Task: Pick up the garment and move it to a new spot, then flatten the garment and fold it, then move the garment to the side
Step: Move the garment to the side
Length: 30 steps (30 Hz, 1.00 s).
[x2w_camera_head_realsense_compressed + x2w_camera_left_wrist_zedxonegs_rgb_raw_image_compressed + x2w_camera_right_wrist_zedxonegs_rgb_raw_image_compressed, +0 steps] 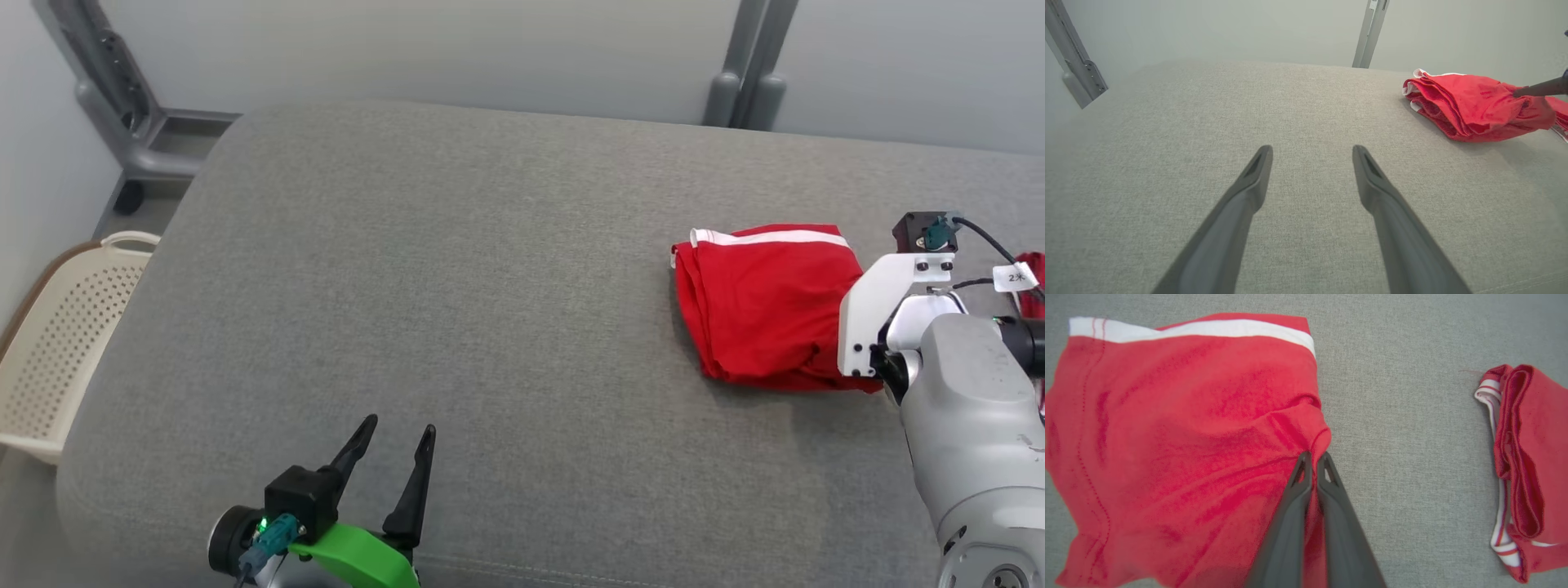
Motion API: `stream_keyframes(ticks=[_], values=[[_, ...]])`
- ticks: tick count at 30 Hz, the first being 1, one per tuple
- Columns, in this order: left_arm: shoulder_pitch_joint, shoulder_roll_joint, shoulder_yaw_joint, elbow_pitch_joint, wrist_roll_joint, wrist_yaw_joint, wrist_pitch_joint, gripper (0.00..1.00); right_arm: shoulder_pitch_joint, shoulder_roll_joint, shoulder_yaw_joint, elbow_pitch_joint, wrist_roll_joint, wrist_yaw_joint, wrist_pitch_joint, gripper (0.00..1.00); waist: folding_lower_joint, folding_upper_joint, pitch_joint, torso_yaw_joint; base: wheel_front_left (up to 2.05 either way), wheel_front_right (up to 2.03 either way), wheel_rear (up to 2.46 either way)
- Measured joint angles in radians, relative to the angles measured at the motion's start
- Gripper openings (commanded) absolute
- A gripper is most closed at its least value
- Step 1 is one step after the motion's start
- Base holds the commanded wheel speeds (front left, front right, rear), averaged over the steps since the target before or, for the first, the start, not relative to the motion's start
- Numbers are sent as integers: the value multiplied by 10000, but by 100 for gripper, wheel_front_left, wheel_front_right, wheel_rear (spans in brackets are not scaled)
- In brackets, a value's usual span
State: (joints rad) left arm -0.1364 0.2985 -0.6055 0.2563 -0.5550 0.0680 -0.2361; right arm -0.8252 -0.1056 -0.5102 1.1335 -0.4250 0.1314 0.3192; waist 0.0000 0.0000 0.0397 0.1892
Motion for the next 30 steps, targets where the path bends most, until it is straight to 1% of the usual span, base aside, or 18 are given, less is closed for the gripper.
stream_keyframes(ticks=[4,7,10,12,15,19,27,30], values=[[18,-50,-38,27,0,-4,-29,100,-33,-203,746,2,-12,0,-420,0,0,0,-128,-675,0,0,0],[-8,-69,-33,31,2,-8,-48,100,-85,-518,1523,-255,-454,0,-823,0,0,0,-165,-1181,0,0,0],[-136,-63,-52,36,31,-42,-77,100,-229,-782,1898,-474,-663,2,-986,0,0,0,-136,-1647,0,0,0],[-262,-52,-67,42,52,-77,-79,100,-312,-913,1956,-637,-700,0,-1039,0,0,0,-76,-1917,0,0,0],[-410,-54,-109,69,88,-142,-73,100,-430,-1074,1816,-897,-702,0,-1009,0,0,0,111,-2191,0,0,0],[-583,-15,-171,33,159,-157,-13,100,-590,-1262,1457,-1327,-755,0,-1009,0,0,0,490,-2351,0,0,0],[-921,280,-171,-192,291,-196,159,100,-673,-1396,359,-2190,-890,0,-968,0,0,0,1269,-2374,0,0,0],[-999,357,-190,-286,355,-190,238,100,-645,-1601,-173,-2483,-895,2,-965,0,0,0,1489,-2330,0,0,0]])
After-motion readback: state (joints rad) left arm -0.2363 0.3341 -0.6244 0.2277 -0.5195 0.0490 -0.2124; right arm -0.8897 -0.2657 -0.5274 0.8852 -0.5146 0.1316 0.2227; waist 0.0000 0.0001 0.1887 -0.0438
